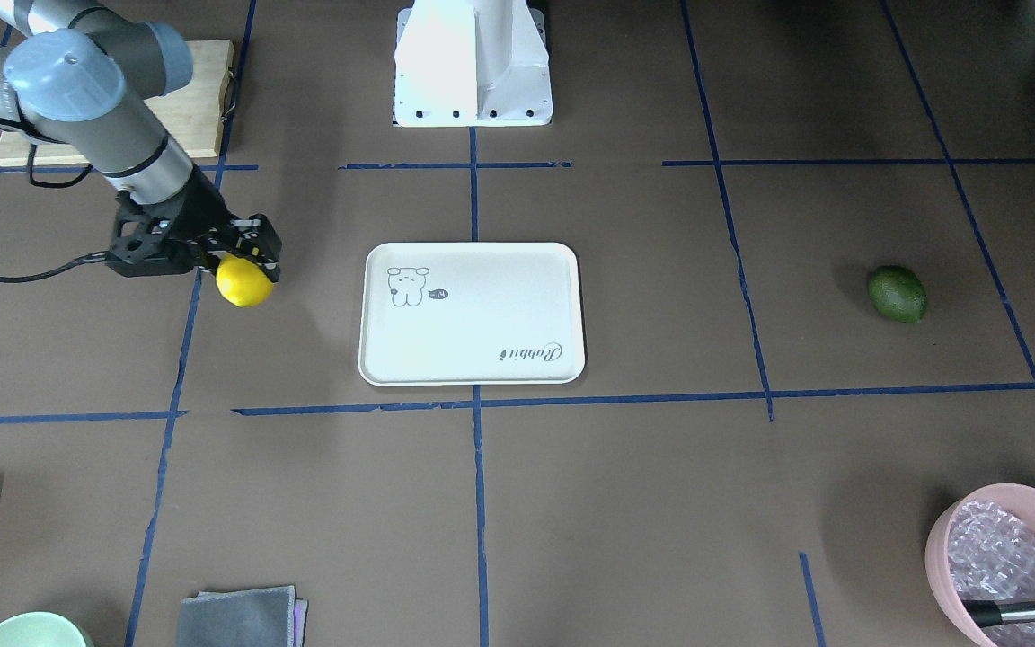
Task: Place all lemons on tray
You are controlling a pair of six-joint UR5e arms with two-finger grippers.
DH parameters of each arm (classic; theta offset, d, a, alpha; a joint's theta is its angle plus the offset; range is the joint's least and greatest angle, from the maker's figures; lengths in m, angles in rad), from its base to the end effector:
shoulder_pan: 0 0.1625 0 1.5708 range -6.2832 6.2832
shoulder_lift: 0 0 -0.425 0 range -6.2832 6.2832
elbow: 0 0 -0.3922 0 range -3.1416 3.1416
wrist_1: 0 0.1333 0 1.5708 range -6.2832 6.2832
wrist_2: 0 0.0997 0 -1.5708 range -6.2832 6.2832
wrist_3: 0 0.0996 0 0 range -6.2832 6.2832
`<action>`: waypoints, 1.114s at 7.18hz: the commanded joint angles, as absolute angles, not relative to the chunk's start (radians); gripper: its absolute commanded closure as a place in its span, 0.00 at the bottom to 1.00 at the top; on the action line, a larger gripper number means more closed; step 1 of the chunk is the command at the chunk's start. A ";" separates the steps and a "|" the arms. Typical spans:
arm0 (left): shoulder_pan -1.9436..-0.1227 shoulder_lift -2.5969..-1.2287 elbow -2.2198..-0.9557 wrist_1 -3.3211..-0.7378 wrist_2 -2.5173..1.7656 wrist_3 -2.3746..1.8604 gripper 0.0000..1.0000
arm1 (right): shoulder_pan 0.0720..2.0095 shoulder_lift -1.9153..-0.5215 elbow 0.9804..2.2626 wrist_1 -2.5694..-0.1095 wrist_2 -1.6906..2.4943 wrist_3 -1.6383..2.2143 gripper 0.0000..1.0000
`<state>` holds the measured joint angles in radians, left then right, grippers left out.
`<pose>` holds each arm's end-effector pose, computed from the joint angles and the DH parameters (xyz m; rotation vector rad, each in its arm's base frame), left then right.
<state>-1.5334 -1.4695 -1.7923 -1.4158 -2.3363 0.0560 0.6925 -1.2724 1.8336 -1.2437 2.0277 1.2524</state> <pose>-0.0477 -0.4456 0.6135 -0.0260 0.7659 0.0755 -0.3965 -0.4450 0.3390 0.0494 -0.9687 0.1415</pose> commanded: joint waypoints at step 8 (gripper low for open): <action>-1.526 -1.470 -1.776 -1.437 -2.370 0.058 0.00 | 0.555 -0.881 1.511 -1.385 1.973 1.356 0.88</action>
<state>-1.5280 -1.4695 -1.7761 -1.4373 -2.3700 0.0595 0.5703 -0.8829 1.5160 -1.3852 1.9832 1.3560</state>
